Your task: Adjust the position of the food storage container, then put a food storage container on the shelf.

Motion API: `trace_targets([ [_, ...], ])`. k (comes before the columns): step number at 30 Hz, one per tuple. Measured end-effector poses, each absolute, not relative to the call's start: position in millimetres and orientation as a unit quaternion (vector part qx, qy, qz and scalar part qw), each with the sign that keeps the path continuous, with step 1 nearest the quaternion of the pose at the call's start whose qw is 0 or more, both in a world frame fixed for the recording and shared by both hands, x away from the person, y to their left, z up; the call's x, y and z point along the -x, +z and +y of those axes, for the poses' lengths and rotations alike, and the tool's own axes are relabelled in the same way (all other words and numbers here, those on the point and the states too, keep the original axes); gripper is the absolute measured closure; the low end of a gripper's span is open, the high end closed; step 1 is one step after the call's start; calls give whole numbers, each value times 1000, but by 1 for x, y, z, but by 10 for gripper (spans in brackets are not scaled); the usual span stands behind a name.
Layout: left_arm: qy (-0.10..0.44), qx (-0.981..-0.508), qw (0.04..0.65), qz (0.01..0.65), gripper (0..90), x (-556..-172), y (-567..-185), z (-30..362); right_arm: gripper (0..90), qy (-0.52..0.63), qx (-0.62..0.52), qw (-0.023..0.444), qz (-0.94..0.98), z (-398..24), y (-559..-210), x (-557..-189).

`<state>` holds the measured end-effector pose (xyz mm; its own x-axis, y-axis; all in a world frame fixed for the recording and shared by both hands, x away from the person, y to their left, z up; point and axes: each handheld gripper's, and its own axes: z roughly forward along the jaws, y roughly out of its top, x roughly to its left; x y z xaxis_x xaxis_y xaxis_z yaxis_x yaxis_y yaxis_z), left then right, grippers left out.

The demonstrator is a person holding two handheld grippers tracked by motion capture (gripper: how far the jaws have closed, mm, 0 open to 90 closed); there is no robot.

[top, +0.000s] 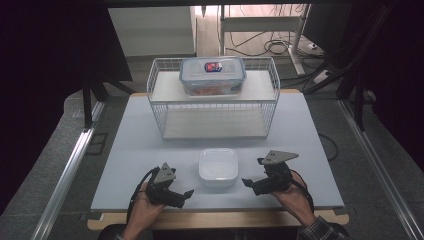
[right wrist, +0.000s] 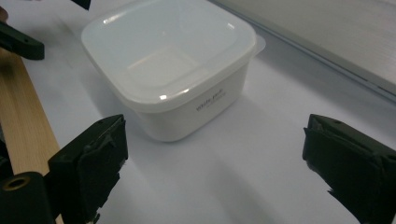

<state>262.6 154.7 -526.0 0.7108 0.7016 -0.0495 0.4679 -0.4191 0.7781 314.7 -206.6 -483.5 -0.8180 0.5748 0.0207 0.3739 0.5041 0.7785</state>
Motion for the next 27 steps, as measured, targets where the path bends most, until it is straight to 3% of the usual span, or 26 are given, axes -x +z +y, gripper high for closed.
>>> trace_targets([
  [16, 135, -831, 402, 361, 11, -263, -518, 151, 15, 399, -296, 117, 860, -200, -484, -316],
  [23, 128, -817, 430, 363, 49, -271, -500, 151, 118, 393, -300, 127, 860, -197, -473, -317],
  [27, 132, -818, 435, 353, 128, -278, -494, 147, 238, 398, -292, 132, 859, -195, -466, -320],
])
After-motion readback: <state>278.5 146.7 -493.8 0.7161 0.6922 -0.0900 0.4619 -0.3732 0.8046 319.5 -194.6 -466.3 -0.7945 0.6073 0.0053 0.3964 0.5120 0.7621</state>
